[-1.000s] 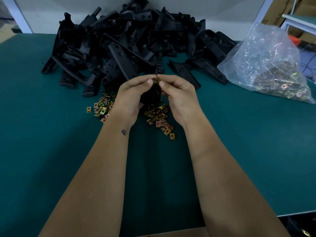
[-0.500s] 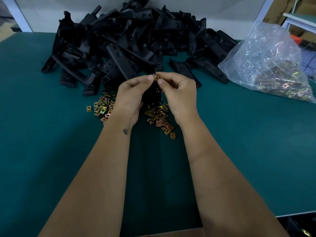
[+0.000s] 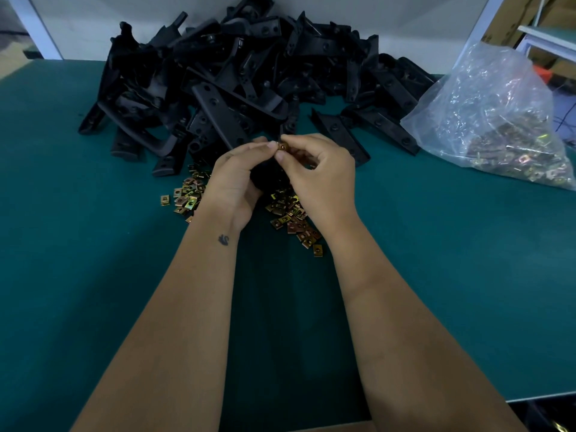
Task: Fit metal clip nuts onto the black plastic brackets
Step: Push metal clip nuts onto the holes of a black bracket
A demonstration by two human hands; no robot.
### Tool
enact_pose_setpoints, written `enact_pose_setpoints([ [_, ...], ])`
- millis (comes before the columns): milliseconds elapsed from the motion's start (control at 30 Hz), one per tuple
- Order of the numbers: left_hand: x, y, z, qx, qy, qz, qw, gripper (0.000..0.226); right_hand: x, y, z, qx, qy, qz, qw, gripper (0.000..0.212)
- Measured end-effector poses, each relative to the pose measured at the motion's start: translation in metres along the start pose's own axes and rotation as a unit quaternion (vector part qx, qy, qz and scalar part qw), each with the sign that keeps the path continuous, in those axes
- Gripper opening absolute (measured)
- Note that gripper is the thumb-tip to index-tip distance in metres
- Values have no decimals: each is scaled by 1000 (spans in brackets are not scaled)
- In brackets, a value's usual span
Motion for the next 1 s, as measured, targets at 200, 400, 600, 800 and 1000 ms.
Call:
enact_pose_setpoints([
  [200,0,-1,-1,-12,4,1,1000,6,5,-1,3,-10,-34,-30,999,26],
  [400,-2,-3,-3,-31,10,18,999,8,7,-2,5,-12,-36,-42,998,27],
  [600,-5,-4,-6,-41,-22,22,999,14,18,-8,14,4,2,-53,999,27],
  [800,-6,-5,-1,-47,0,36,998,12,3,-4,8,3,27,24,999,16],
  [1000,-15,-3,-4,-51,-13,68,996,21,-41,4,-40,-136,0,156,978,14],
])
Point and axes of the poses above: each hand's wrist, its own y-axis towards the middle knuckle, its own z-axis out of the palm, x = y × z, the point moved 9 cm from there along y, towards the middle knuckle, and after that the axes turned 2 degrees about -y, right-handed, at the moved point
